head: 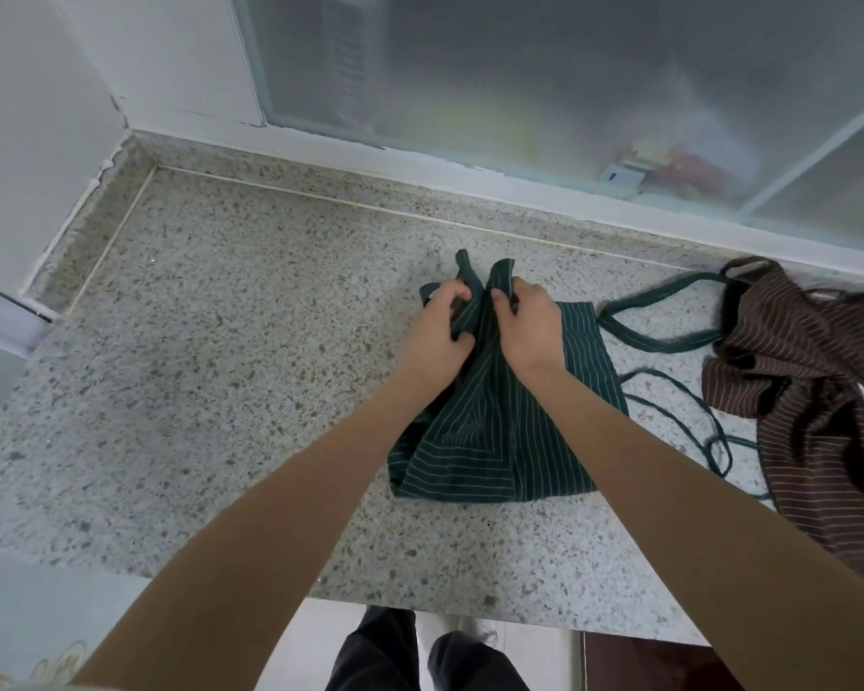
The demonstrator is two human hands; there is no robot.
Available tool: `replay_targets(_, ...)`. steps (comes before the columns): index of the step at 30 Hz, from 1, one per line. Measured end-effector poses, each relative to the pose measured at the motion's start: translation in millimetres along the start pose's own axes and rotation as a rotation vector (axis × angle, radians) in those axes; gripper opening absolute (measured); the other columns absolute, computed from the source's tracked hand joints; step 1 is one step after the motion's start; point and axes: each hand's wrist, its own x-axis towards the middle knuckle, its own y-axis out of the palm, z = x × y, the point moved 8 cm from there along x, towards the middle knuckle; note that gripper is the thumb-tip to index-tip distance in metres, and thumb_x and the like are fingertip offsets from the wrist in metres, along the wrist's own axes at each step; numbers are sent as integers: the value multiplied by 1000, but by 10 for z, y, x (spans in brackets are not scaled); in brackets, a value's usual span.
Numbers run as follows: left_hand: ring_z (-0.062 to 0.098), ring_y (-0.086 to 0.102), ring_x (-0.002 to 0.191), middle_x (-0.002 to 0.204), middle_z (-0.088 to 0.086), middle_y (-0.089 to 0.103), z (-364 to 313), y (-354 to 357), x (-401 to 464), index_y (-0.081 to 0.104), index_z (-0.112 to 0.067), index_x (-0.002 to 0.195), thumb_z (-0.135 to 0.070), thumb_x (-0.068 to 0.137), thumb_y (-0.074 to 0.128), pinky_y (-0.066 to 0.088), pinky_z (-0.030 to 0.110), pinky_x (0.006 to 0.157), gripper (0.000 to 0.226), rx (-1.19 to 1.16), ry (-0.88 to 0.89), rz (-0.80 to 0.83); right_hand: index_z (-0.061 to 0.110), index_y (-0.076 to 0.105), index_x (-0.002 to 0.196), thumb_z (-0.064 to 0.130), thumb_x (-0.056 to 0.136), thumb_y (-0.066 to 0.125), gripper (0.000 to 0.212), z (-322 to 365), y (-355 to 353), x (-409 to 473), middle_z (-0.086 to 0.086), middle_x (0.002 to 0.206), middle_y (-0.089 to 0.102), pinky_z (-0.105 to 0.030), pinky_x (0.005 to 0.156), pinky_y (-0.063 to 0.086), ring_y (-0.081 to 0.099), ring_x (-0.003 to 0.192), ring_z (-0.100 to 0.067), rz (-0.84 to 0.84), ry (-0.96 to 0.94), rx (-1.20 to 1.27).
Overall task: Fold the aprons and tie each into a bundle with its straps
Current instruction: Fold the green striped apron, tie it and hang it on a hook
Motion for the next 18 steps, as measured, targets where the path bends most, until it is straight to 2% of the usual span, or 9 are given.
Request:
replay_targets(2, 15, 49, 97, 114, 2, 51, -82, 76, 2, 46, -12, 121, 11, 82, 48, 40, 26, 85, 45, 84, 63, 73, -1, 61, 94, 26, 99, 42, 33, -2, -62, 18, -18, 88, 62, -33, 63, 47, 58, 76, -24, 36, 50, 61)
replay_targets(4, 22, 52, 109, 124, 10, 53, -183, 162, -2, 47, -9, 126, 15, 78, 45, 41, 31, 95, 53, 161, 177, 163, 2, 62, 93, 37, 98, 42, 40, -19, -80, -4, -14, 87, 64, -41, 62, 57, 63, 78, -24, 114, 171, 277)
replay_targets(7, 23, 46, 126, 138, 9, 48, -289, 241, -17, 53, -7, 127, 14, 78, 43, 36, 36, 107, 53, 237, 299, 242, 6, 57, 92, 42, 95, 48, 37, -118, -109, -43, -13, 93, 62, -36, 53, 58, 63, 80, -23, 151, 364, 468)
replay_targets(9, 18, 45, 125, 138, 6, 47, -328, 227, -74, 50, -10, 130, 2, 89, 48, 35, 27, 103, 43, 206, 256, 247, 4, 54, 86, 29, 98, 48, 28, -262, -153, -36, -21, 104, 62, -39, 55, 58, 63, 82, -28, 102, 459, 537)
replay_targets(11, 13, 47, 118, 134, 1, 48, -261, 239, -171, 40, -14, 137, -28, 93, 55, 34, 21, 96, 49, 159, 111, 307, 6, 53, 83, 22, 99, 46, 24, -377, -187, -36, -23, 111, 61, -41, 58, 59, 65, 84, -31, 63, 511, 586)
replay_targets(13, 11, 48, 116, 132, -3, 48, -74, 294, -261, 31, -17, 141, -52, 79, 64, 38, 26, 98, 78, 216, -44, 413, 6, 55, 109, 15, 99, 44, 17, -423, -249, -42, -22, 126, 55, -39, 61, 58, 64, 86, -29, 42, 491, 635)
replay_targets(14, 13, 50, 115, 131, -2, 51, 42, 312, -283, 33, -17, 139, -52, 76, 69, 40, 28, 97, 81, 289, -98, 449, 14, 48, 130, 9, 100, 41, 31, -424, -293, -40, -17, 136, 48, -39, 63, 59, 63, 88, -28, 34, 462, 639)
replay_targets(16, 19, 58, 105, 119, 7, 61, 216, 294, -258, 50, -10, 126, -34, 81, 71, 44, 22, 85, 55, 398, -173, 455, 32, 32, 145, -1, 99, 35, 56, -424, -379, -42, -7, 147, 36, -39, 69, 59, 62, 92, -26, 30, 386, 571)
replay_targets(18, 17, 60, 78, 88, 9, 66, 268, 247, -193, 63, -3, 99, -23, 87, 66, 42, 13, 60, 23, 401, -232, 418, 27, 49, 136, -5, 99, 31, 52, -401, -433, -61, -6, 144, 42, -30, 67, 59, 61, 100, -27, 50, 328, 544)
